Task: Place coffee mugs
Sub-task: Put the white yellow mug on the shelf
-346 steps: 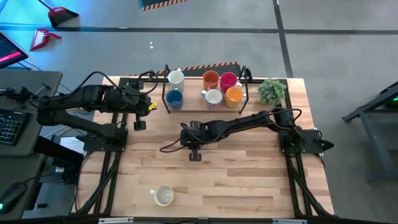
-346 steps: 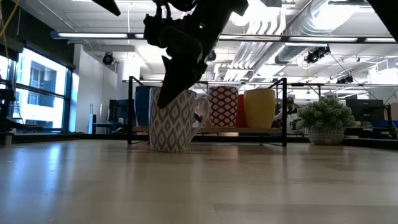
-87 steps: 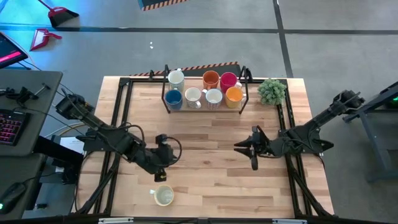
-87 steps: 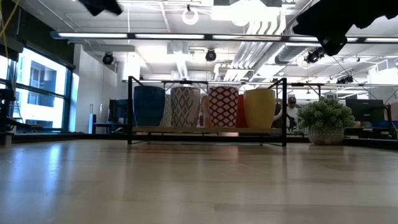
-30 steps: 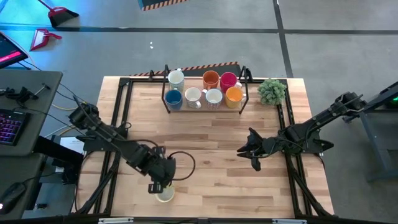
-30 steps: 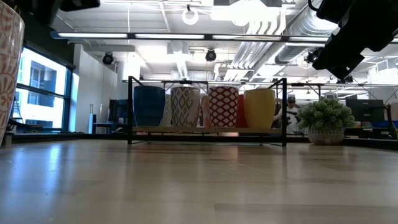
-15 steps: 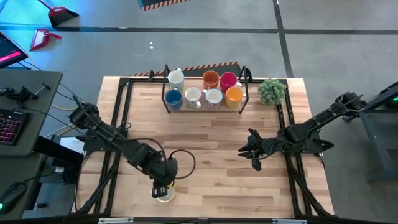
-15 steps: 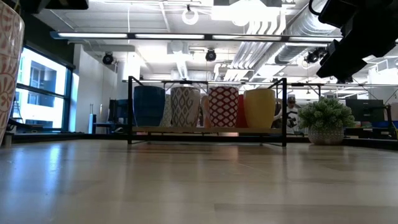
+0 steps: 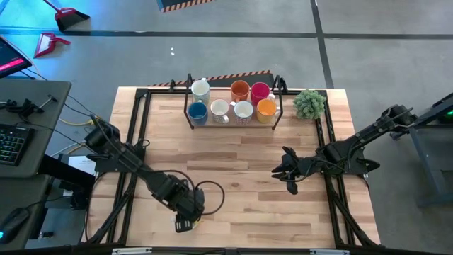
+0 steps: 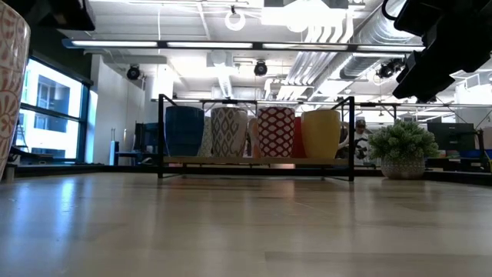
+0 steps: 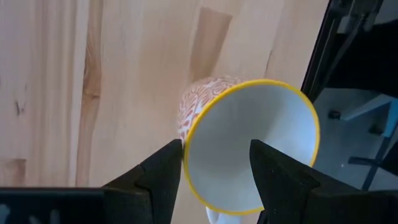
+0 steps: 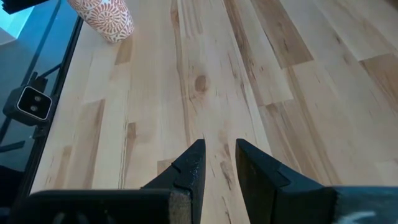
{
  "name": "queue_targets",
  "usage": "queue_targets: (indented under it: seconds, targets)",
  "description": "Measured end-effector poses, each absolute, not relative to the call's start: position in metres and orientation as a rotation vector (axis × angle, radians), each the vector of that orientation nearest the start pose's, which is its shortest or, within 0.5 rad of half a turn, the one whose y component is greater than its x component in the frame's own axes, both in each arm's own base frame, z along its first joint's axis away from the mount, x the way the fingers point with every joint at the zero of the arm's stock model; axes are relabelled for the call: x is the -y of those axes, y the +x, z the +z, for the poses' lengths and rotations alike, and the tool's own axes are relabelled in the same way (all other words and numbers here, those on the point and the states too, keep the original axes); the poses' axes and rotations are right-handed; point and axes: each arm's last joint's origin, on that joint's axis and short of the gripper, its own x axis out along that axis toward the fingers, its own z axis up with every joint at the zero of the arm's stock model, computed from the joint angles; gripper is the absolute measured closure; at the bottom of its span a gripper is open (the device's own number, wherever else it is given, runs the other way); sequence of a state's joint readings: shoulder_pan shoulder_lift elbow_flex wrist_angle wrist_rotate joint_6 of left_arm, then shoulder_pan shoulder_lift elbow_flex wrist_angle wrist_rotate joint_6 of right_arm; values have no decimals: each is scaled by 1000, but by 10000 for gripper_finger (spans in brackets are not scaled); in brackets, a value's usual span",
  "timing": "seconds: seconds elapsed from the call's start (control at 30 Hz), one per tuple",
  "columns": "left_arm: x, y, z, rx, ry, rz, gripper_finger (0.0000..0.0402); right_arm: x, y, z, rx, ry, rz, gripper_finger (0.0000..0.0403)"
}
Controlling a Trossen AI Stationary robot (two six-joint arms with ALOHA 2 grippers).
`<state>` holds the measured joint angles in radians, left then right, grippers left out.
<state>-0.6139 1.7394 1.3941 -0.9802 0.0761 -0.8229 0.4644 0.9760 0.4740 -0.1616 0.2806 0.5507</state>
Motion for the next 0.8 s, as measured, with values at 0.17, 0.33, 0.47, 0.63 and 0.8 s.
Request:
queue_targets:
  seconds: [0.17,0.33,0.47,0.63,0.8]
  targets:
    - [195,277,243,-1422,-364,38,224,-78,174,198,-648,290,0,324]
    - [196,280,247,-1378,-379,57,225,-78,173,196,-666,279,-4,324]
    - [196,289,268,-1306,-405,32,225,-77,172,194,-688,268,-11,324]
    - [202,294,297,-1226,-488,6,225,-76,170,192,-720,264,-25,324]
    - [212,290,301,-1231,-574,34,225,-75,168,190,-745,255,-35,324]
